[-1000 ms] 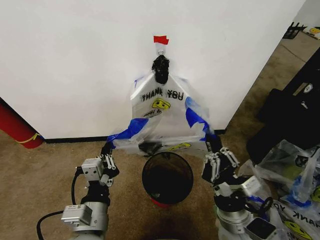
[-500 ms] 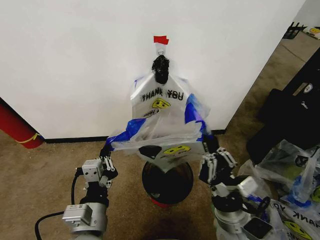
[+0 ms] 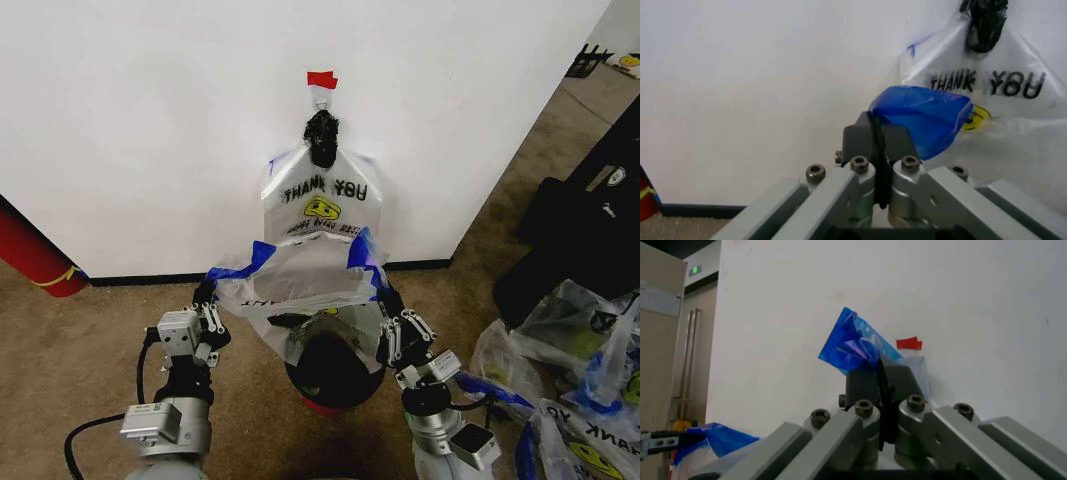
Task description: Pick up the garbage bag from the wall and place it over the trash bin.
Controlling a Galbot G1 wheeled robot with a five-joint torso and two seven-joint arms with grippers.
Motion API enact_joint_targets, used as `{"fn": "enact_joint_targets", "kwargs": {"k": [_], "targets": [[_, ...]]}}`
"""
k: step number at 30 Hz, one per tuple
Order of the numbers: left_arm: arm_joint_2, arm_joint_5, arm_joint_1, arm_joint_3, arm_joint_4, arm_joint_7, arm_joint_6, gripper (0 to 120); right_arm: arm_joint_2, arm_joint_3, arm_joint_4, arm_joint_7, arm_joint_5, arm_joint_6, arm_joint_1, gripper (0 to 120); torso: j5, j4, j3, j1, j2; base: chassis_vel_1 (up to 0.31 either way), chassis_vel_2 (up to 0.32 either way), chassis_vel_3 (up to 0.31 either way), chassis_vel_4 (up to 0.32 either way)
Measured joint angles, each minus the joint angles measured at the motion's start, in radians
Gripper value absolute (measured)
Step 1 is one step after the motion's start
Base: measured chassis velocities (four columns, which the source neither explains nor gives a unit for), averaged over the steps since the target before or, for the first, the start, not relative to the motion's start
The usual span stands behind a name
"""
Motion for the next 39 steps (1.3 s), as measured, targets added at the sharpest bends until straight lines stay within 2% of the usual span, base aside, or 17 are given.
{"fn": "enact_joint_targets", "kwargs": {"k": [18,20,21,22,24,27,39], "targets": [[0.0,0.0,0.0,0.001,0.0,0.0,-0.001,0,0.0,0.0,0.002,0.001,0.0,0.0,-0.001,0,0.0,0.0,0.0,0.0,0.0,0.0,0.0,0.0,0.0],[0.021,-0.09,0.002,0.035,0.0,0.027,0.018,0,-0.024,0.04,-0.022,0.002,0.029,0.0,-0.008,0,0.001,0.0005,0.0,0.0,0.0,0.0,0.0,0.0,0.0],[0.021,-0.09,0.002,0.035,0.0,0.027,0.018,0,-0.024,0.04,-0.022,0.002,0.029,0.0,-0.008,0,0.001,0.0005,0.0,0.0,0.0,0.0,0.0,0.0,0.0],[0.03,-0.119,0.004,0.052,0.001,0.04,0.027,0,-0.047,0.067,-0.037,0.005,0.041,-0.001,-0.014,0,-0.0008,-0.0004,0.0,0.0,0.0,0.0,0.0,0.0,0.0],[0.037,-0.141,0.007,0.065,0.001,0.05,0.033,0,-0.066,0.083,-0.046,0.004,0.049,-0.001,-0.013,0,0.001,-0.0003,0.0,0.0,0.0,0.0,0.0,0.0,0.0],[0.041,-0.144,0.011,0.068,0.001,0.053,0.035,0,-0.075,0.086,-0.054,0.003,0.05,-0.001,-0.01,0,-0.0003,0.0,0.0,0.0,0.0,0.0,0.0,0.0,0.0],[0.058,-0.122,0.043,0.099,0.001,0.049,0.051,0,-0.096,0.084,-0.137,0.002,0.044,0.015,0.008,0,0.0001,0.0001,0.0,0.0,0.0,0.0,0.0,0.0,0.0]]}}
